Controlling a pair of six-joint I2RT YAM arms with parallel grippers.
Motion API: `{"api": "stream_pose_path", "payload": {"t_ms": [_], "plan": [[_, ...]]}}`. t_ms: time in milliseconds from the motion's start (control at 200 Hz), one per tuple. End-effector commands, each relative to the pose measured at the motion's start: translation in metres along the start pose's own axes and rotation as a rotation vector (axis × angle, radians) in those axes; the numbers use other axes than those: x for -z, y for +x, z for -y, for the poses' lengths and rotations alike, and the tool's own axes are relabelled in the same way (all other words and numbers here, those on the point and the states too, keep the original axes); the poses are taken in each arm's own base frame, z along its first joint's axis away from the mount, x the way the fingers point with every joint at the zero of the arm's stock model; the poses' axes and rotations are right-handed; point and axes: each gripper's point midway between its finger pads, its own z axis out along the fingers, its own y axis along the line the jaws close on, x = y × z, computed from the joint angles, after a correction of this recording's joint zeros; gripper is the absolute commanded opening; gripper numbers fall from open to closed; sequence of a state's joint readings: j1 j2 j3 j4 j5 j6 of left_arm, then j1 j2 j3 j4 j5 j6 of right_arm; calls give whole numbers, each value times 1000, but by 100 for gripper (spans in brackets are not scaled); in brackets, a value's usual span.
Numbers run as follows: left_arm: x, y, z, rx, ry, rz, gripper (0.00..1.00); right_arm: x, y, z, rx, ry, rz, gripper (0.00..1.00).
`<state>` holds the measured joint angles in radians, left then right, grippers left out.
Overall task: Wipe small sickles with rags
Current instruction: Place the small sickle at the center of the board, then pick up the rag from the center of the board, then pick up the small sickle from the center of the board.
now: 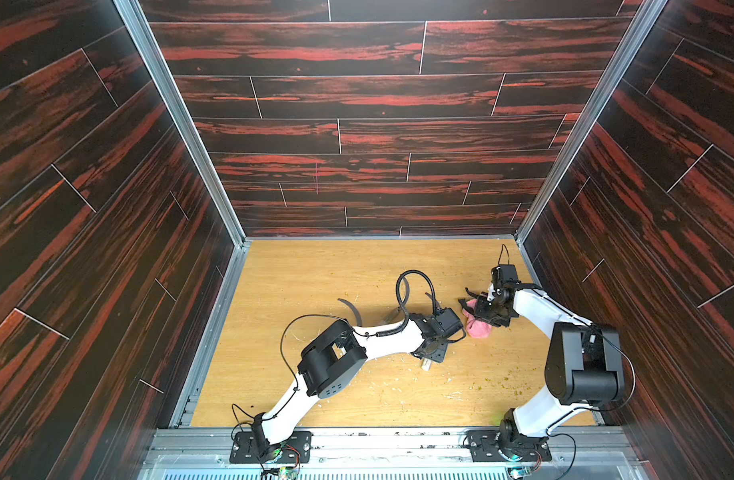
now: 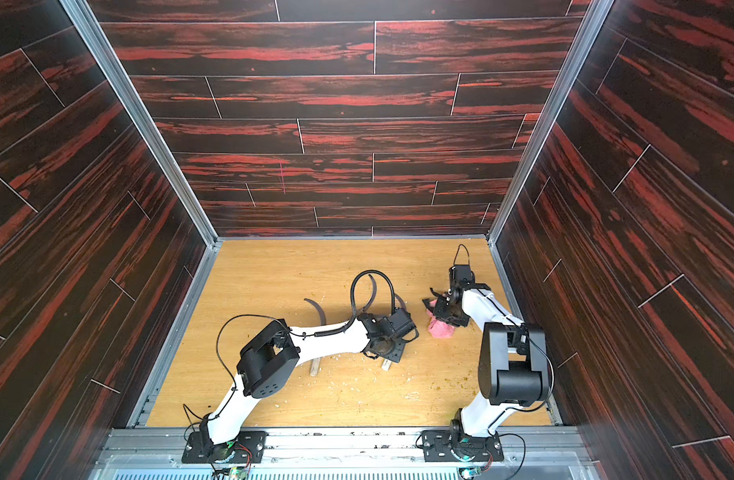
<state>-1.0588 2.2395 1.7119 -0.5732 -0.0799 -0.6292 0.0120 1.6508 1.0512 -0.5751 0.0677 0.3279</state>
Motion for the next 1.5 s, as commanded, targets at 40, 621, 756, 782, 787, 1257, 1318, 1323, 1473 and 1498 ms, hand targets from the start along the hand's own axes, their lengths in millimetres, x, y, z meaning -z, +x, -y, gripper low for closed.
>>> {"api": "stream_pose_path", "payload": {"t_ms": [40, 621, 756, 782, 787, 1257, 1318, 1323, 1473, 1498], "plan": [[40, -21, -7, 2, -25, 68, 65, -9, 5, 0, 1, 0, -40, 41], [142, -51, -47, 23, -91, 294, 80, -8, 2, -12, 34, -44, -74, 53], [136, -44, -82, 53, -117, 253, 80, -12, 5, -11, 34, -42, -87, 53], [134, -43, -88, 53, -125, 244, 79, -13, 6, -11, 33, -42, -90, 53], [133, -43, -89, 52, -127, 242, 79, -13, 6, -12, 33, -43, -91, 53], [77, -30, -167, 27, -247, 68, 54, -13, 7, -14, 43, -43, -99, 53], [71, -26, -170, 29, -237, 47, 53, -13, 8, -14, 47, -42, -99, 53], [70, -26, -170, 29, -235, 47, 53, -13, 8, -14, 47, -42, -100, 53], [60, -14, -174, 22, -223, 11, 53, -14, 8, -14, 45, -41, -102, 53], [59, -12, -174, 21, -223, 6, 53, -14, 7, -15, 47, -42, -102, 53]]}}
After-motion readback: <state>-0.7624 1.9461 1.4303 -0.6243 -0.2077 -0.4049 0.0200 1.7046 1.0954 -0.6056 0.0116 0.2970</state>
